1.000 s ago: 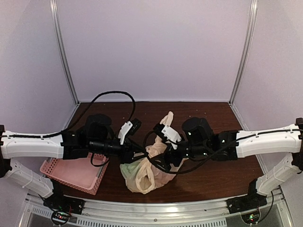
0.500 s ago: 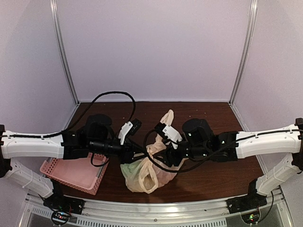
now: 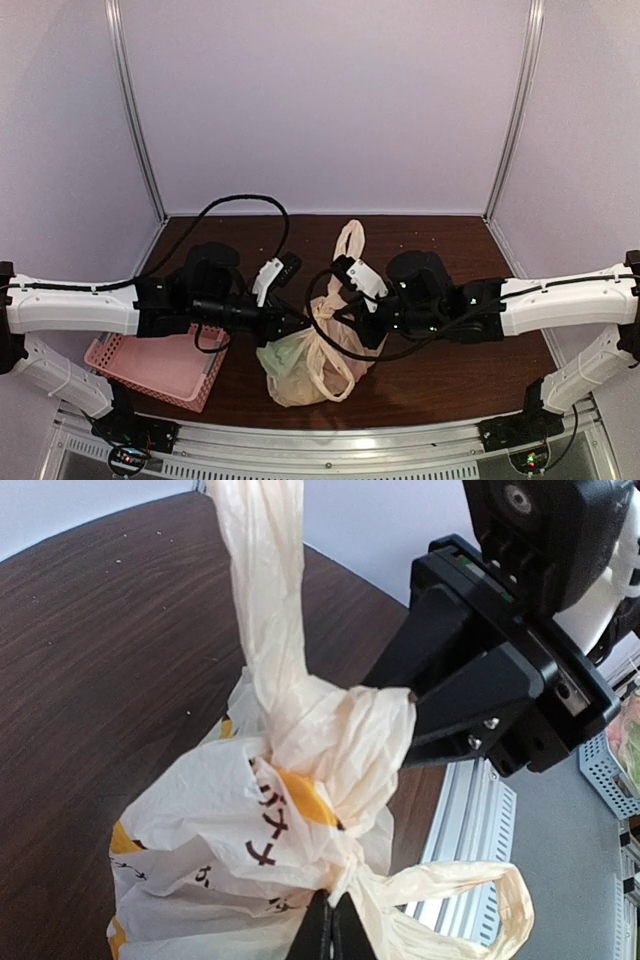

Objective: Untie the knot of the plastic bag and take out the fruit
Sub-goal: Untie the bag handles from the takeout bag.

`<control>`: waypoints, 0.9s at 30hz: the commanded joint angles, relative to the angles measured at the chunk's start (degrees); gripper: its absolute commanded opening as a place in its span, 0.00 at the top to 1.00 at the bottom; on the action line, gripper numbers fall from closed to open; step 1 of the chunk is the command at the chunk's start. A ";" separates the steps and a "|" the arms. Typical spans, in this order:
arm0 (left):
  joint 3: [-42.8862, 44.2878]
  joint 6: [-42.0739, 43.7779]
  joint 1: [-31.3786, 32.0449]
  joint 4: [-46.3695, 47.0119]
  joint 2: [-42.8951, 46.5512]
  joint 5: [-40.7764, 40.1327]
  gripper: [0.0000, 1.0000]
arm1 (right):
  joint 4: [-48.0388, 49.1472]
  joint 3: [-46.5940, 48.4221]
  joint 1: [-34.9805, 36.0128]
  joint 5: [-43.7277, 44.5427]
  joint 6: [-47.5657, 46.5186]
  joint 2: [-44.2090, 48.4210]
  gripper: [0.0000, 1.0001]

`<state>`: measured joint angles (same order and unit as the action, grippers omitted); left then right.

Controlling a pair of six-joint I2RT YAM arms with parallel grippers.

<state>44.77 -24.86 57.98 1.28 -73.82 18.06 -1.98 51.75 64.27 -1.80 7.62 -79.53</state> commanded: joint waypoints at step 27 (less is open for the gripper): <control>-1.18 -2.45 -0.87 6.91 2.59 -15.18 1.00 | 10.24 -2.35 -3.99 10.96 9.45 -1.85 1.00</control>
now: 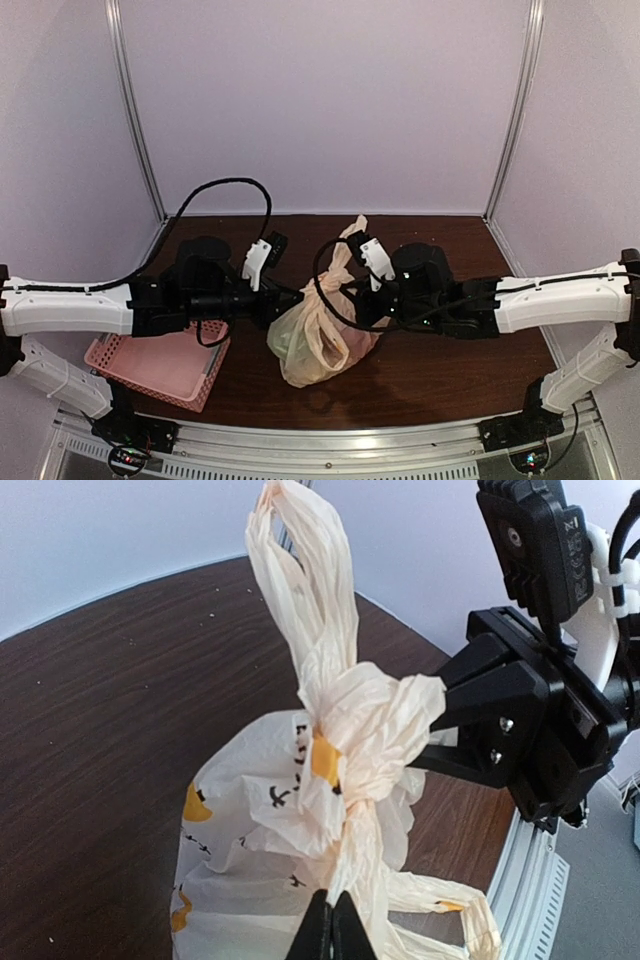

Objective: Untie the knot of the plastic bag and take out the fruit
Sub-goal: Untie the bag handles from the takeout bag.

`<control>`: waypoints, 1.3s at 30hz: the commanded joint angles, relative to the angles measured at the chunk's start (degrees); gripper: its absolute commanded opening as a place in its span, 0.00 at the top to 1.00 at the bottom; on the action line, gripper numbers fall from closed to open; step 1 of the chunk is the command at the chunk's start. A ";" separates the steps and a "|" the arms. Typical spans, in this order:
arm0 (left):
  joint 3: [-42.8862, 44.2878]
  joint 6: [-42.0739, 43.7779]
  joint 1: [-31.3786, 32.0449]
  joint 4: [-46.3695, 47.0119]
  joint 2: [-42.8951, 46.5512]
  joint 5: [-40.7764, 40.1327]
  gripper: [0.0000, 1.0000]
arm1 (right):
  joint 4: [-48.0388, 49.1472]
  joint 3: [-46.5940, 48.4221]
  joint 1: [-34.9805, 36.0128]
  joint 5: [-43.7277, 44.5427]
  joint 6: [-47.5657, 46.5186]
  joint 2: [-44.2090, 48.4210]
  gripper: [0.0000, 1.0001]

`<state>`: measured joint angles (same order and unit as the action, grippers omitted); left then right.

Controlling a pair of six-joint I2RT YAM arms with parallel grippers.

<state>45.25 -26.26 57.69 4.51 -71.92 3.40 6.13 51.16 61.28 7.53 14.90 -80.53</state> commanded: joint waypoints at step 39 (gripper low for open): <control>12.53 10.35 0.00 -12.00 -5.57 -0.02 0.19 | 4.94 -6.86 -4.43 -7.36 5.96 1.64 0.84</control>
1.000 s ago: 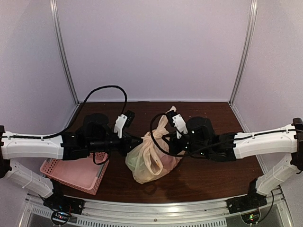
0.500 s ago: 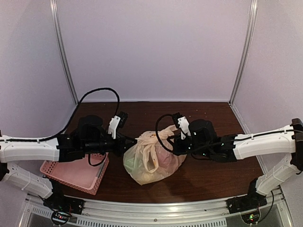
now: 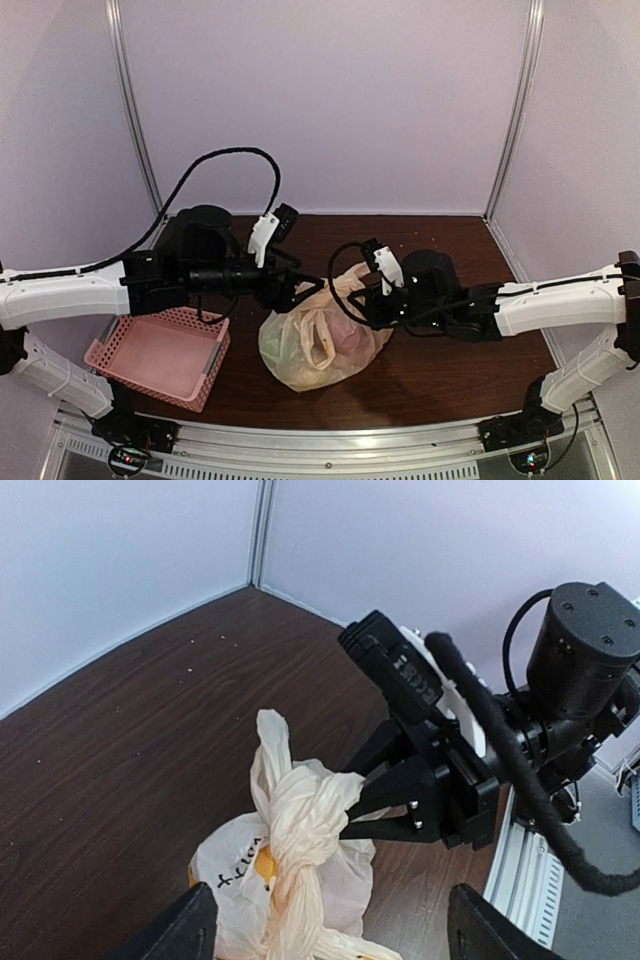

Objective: Untie the knot of the plastic bag and take out the fruit
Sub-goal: Untie the bag handles from the takeout bag.

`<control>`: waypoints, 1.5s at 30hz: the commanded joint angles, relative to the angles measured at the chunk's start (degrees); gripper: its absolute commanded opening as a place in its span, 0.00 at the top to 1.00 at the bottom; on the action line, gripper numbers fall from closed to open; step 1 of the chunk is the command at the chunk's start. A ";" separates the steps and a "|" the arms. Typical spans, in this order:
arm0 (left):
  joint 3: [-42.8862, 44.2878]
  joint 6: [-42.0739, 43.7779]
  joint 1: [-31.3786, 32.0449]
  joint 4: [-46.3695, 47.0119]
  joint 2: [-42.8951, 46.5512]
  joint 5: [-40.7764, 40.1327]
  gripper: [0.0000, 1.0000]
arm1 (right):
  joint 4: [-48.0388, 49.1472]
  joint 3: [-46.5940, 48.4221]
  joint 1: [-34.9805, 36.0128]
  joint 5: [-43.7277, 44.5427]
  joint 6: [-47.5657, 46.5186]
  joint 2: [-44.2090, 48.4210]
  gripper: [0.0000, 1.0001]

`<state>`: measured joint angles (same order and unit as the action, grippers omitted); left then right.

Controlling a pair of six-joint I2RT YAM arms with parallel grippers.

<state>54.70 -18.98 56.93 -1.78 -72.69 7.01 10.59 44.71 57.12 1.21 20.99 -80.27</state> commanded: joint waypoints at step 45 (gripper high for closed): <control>-0.38 -1.60 0.78 -1.44 -7.93 -0.94 1.00 | -12.01 2.51 -1.23 -2.52 -3.76 11.88 0.47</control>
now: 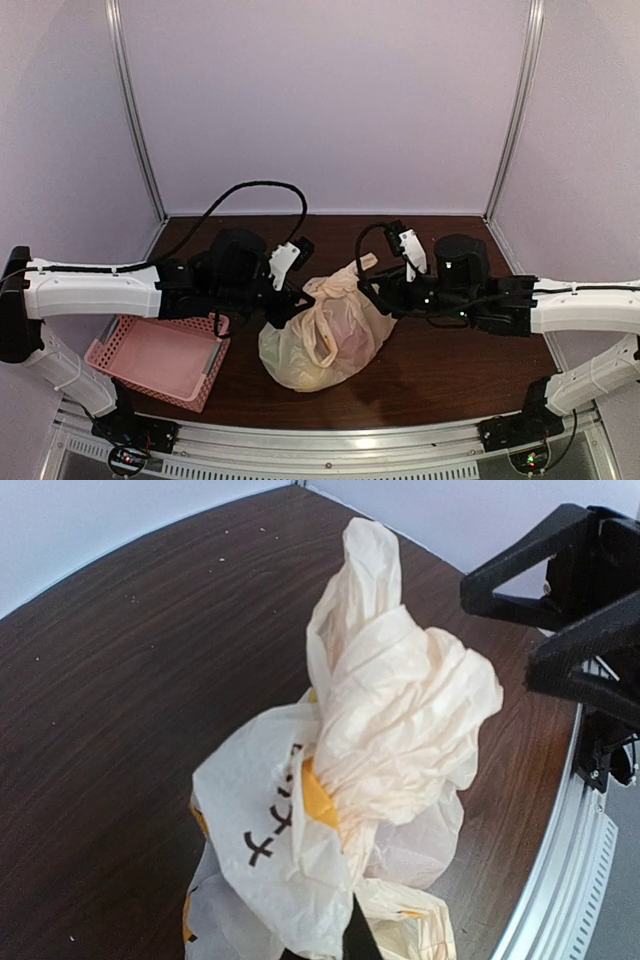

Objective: Untie the knot of the plastic bag and take out the fruit
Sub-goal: Untie the bag handles from the takeout bag.

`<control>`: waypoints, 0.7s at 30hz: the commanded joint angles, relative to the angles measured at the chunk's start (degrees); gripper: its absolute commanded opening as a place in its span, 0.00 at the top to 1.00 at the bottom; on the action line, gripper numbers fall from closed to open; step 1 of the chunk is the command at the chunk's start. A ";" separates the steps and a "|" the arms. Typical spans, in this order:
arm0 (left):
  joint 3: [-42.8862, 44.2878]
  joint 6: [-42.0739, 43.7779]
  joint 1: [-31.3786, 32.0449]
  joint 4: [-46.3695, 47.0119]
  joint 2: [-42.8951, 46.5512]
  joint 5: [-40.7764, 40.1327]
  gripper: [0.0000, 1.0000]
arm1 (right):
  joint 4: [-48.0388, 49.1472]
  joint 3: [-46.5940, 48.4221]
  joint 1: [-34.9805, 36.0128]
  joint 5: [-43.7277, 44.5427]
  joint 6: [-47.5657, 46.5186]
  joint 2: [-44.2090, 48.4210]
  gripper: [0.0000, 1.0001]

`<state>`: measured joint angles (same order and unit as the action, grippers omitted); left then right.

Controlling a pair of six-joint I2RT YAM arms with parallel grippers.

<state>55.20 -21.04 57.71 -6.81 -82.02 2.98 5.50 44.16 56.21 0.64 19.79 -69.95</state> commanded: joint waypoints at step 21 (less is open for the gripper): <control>-1.24 0.21 0.02 4.42 1.68 5.10 1.00 | -14.69 16.28 2.37 -3.24 -10.38 -10.79 0.34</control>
<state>54.61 -21.04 57.71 -5.61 -81.52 6.74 -7.94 58.30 57.56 -4.01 10.63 -79.46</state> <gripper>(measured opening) 0.010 0.658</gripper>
